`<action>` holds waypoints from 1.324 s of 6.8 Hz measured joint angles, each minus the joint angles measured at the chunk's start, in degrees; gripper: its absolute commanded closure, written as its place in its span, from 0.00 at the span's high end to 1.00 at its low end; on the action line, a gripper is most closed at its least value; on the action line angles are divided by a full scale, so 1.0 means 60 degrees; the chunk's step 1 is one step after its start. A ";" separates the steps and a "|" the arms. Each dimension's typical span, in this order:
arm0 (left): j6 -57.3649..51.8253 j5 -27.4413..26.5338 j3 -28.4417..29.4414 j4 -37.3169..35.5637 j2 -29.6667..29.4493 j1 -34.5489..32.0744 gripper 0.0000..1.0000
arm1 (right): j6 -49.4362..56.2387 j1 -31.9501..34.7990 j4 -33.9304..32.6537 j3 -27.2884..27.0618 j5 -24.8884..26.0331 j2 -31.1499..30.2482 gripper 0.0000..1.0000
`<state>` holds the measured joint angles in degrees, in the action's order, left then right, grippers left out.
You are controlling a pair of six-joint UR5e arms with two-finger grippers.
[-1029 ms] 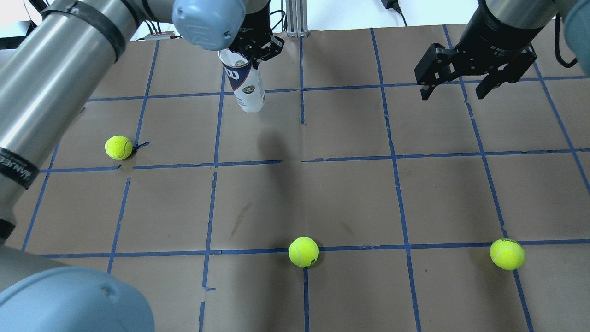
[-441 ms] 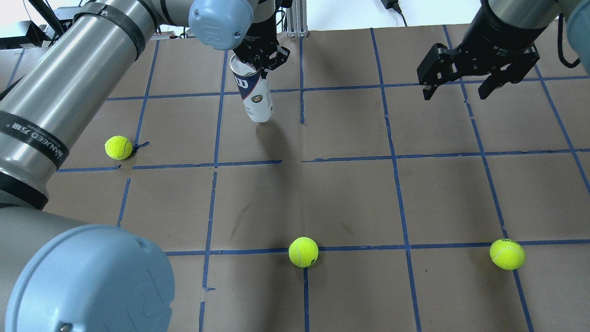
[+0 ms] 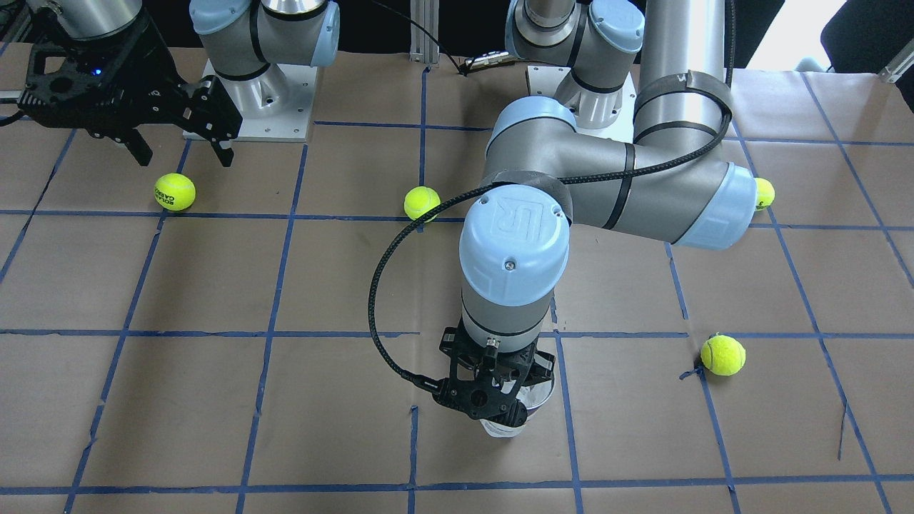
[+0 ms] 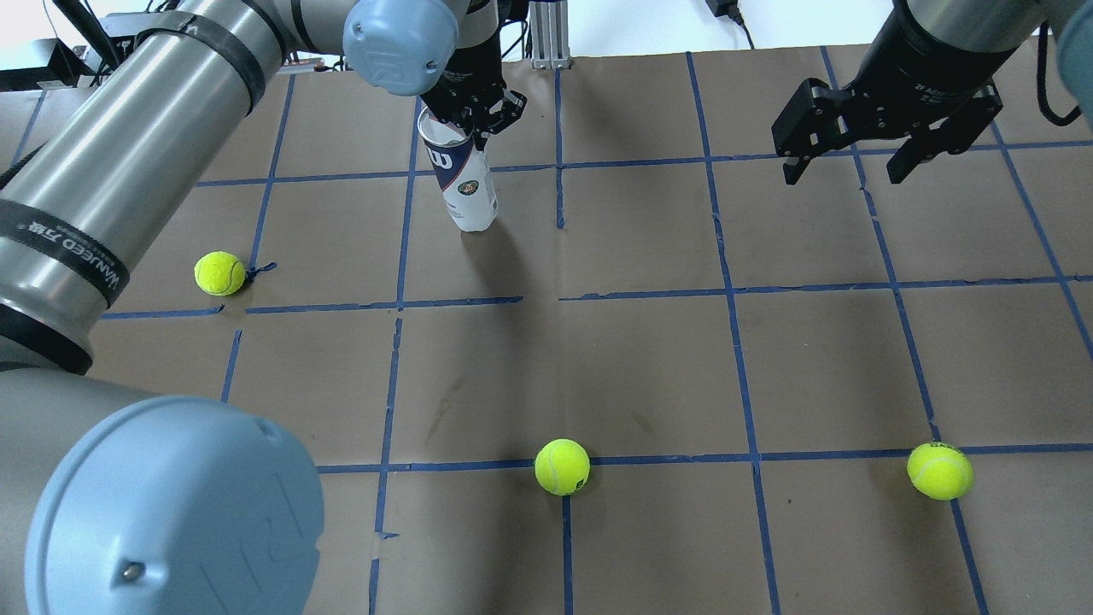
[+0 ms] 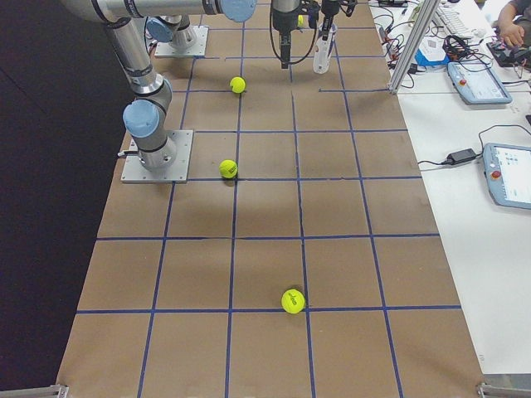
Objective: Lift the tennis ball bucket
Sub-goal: 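Open the left gripper and raise it away from the standing can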
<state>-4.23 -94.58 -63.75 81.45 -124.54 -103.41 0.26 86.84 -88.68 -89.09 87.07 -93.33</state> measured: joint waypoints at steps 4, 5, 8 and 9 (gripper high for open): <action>0.0013 0.0030 -0.0022 0.0114 0.0571 0.0063 0.94 | -0.0458 0.0013 0.0029 -0.0021 -0.0014 -0.0004 1.00; -0.0027 0.0033 -0.0191 0.0379 0.1197 0.0147 0.94 | -0.0454 0.0014 0.0029 -0.0028 -0.0012 0.0002 1.00; 0.0058 0.0104 -0.1968 0.0944 0.3659 0.1035 0.95 | -0.0413 0.0014 0.0030 -0.0043 -0.0003 0.0012 1.00; 0.0047 0.0310 -0.2940 0.0967 0.4501 0.1597 0.97 | -0.0411 0.0014 0.0030 -0.0046 -0.0007 0.0018 1.00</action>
<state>-3.95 -92.71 -81.39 87.25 -97.53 -93.82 -2.20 86.92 -88.50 -89.37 87.03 -93.23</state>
